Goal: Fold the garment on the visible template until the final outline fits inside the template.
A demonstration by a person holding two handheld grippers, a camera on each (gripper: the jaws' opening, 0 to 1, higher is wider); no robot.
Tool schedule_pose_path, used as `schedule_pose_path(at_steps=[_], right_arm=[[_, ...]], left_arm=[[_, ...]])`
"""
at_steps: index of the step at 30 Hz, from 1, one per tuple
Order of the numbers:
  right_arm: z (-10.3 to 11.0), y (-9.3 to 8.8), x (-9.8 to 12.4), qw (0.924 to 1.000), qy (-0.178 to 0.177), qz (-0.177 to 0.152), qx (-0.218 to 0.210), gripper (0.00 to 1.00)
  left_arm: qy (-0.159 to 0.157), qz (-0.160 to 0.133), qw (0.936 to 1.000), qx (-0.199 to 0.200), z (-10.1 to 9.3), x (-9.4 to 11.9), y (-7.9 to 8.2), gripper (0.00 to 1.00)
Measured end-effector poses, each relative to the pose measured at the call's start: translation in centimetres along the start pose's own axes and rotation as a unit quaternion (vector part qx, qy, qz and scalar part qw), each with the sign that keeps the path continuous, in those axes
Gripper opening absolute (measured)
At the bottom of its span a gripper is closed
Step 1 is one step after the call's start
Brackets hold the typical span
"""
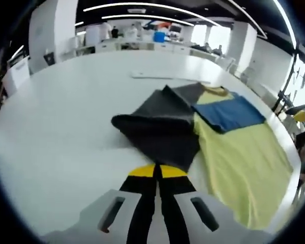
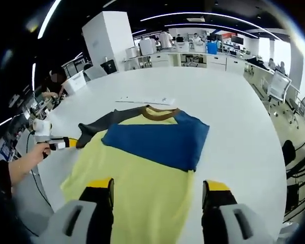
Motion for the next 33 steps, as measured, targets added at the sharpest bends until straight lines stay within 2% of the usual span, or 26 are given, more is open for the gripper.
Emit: schedule_pose_path(at_steps=[11,15,23,29,33], right_arm=[[0.4,0.1,0.5,1.0000,0.003,-0.001,0.001,0.70],[0.5,0.1,0.6,1.0000,0.003,-0.002,0.001,0.70],[0.8,0.1,0.7,1.0000,0.003,-0.003,-0.001,0.70],[1.0,0.2,0.8,1.0000,0.004,-0.006,-0.002,0.70],[1.3,0.2,0.9,0.9999,0.008,-0.007,0.000,0.71]], left_arm=[[0.048,-0.004,0.9988,0.004,3.6,1.7,-0.7,0.00],[0.076,-0.008,0.9969,0.018,5.0,2.5,-0.9,0.00],[0.129,-0.033,0.9891,0.062,8.3,4.1,-0.4,0.00],[0.154,-0.060,0.9835,0.073,9.6,4.8,0.3,0.00],[0.169,-0.078,0.9779,0.095,10.7,5.3,0.6,0.00]])
Point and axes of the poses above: the point that each gripper's makers call its tool centre point, and the gripper's own axes: x roughly backward along the fingers, z roughly to its left, y roughly out of its top, the point moved 7 cm from there along x, roughly backward along the fingers, and after that the axes turned 10 degrees about -x, right-handed, at the moved point
